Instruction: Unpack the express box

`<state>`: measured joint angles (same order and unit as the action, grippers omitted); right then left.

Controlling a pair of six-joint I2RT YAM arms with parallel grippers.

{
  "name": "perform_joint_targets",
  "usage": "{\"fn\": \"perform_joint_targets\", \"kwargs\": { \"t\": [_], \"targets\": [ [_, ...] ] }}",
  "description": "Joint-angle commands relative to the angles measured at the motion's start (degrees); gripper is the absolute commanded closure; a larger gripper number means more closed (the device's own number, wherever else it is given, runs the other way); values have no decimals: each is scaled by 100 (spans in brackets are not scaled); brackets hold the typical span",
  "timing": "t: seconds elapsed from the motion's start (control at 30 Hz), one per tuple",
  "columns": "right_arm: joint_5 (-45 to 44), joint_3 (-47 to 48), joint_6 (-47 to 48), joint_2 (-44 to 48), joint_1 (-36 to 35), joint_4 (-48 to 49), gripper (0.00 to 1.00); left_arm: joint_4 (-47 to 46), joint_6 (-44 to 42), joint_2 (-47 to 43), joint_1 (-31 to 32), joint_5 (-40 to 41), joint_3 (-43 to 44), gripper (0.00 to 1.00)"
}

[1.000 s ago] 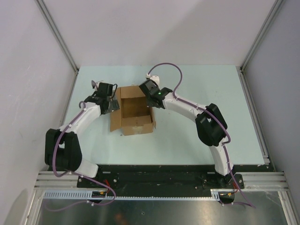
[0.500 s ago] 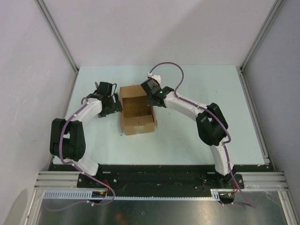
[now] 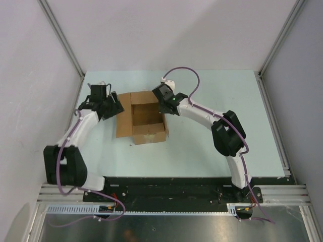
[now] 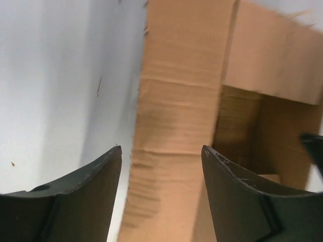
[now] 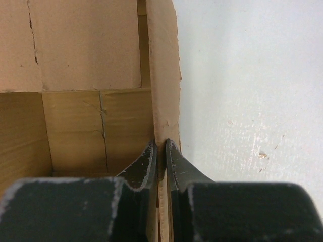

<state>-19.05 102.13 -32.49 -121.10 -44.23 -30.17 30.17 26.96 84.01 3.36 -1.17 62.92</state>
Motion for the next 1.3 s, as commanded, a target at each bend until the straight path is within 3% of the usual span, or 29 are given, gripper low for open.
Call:
{"fn": "perform_joint_targets", "kwargs": {
  "t": [0.0, 0.27, 0.47, 0.87, 0.93, 0.97, 1.03, 1.07, 1.2, 1.27],
  "targets": [
    [217, -132, -355, -116, 19, 47, 100, -266, -165, -745, 25, 73, 344, 31],
    [270, -158, -416, -151, 81, 47, 100, -468, -209, -957, 332, -278, 239, 31],
    [384, -193, -433, -142, 90, 64, 100, -513, -148, -395, 604, 63, 116, 25],
    [569, -158, -495, -230, 169, 196, 100, -512, -50, 625, 702, -138, -201, 28],
    [630, -167, -478, -247, 169, 205, 100, -460, -103, 888, 702, -392, -79, 33],
    [648, -167, -469, -239, 160, 196, 100, -434, -95, 959, 702, -489, -43, 44],
    [631, -167, -373, -230, 151, 205, 100, -425, -103, 1021, 702, -647, 27, 53],
    [570, -158, -294, -178, 134, 222, 100, -425, -103, 1030, 702, -674, 54, 62],
    [402, -184, 207, 68, 107, 468, 100, -416, -305, 925, 702, -595, 186, 79],
    [367, -105, 514, 156, 116, 547, 81, -416, -410, 855, 702, -586, 247, 89]
  ]
}}
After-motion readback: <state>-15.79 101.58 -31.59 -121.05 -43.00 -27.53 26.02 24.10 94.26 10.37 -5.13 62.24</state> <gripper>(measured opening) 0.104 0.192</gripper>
